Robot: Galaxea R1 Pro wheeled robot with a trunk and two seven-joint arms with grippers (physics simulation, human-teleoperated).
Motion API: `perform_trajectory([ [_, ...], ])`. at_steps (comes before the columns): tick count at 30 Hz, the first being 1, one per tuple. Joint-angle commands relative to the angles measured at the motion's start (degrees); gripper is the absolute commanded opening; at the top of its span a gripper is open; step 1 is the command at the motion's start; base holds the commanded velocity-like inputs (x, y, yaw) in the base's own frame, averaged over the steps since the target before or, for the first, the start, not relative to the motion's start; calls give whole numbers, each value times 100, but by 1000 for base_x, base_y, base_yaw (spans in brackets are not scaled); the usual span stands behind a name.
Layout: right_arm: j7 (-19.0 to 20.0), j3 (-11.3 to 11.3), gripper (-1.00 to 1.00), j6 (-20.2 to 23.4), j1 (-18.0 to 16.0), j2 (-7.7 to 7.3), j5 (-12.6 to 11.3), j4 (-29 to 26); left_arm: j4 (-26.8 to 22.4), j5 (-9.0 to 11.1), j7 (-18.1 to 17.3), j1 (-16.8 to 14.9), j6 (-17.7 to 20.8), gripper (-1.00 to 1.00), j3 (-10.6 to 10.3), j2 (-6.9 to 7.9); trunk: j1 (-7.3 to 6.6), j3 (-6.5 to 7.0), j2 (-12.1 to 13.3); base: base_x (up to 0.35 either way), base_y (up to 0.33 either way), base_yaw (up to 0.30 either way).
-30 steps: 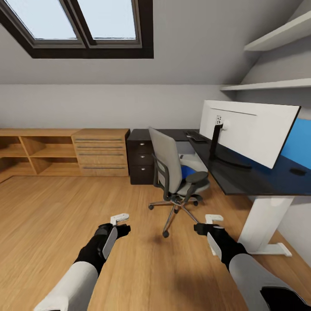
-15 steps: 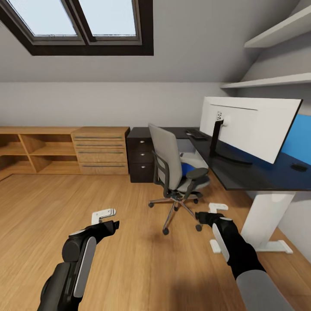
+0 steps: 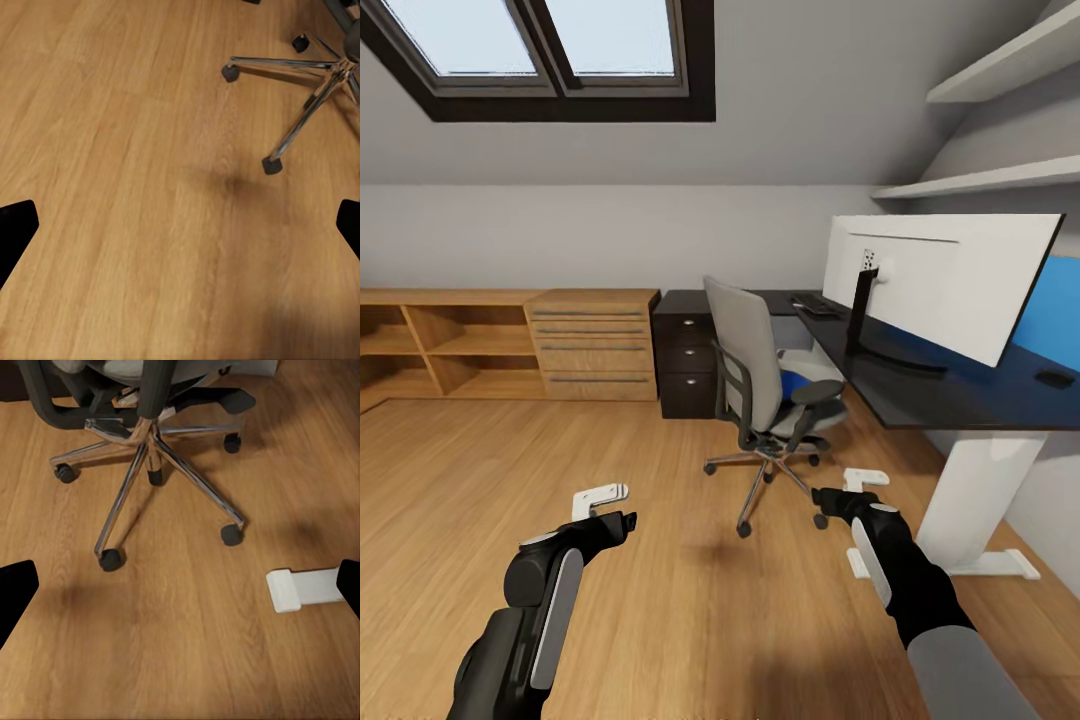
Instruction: In the bedroom, organize the workspace by keeping the computer under the desk, ensuring the monitor is on the desk, placing the keyboard on the desk next to the monitor, placing the mouse on the desk next to the keyboard, moving the folder from the swivel chair onto the desk next to the mouse, stacking the notebook on top of the folder with the pen on top of the notebook, and positioning the swivel chair next to the desk.
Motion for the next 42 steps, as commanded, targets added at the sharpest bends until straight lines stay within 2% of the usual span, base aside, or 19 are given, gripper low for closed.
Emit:
perform_trajectory([
  [1, -32, -4, 100, 23, -3, 1, -41, -11, -5, 63, 40, -4, 21, 100, 6, -3, 22, -24, -44, 0, 0, 0],
  [42, -31, -13, 100, -149, 15, -23, -33, 1, 54, 59, 37, 84, 24, 100, 6, -4, 922, -760, -1689, 0, 0, 0],
])
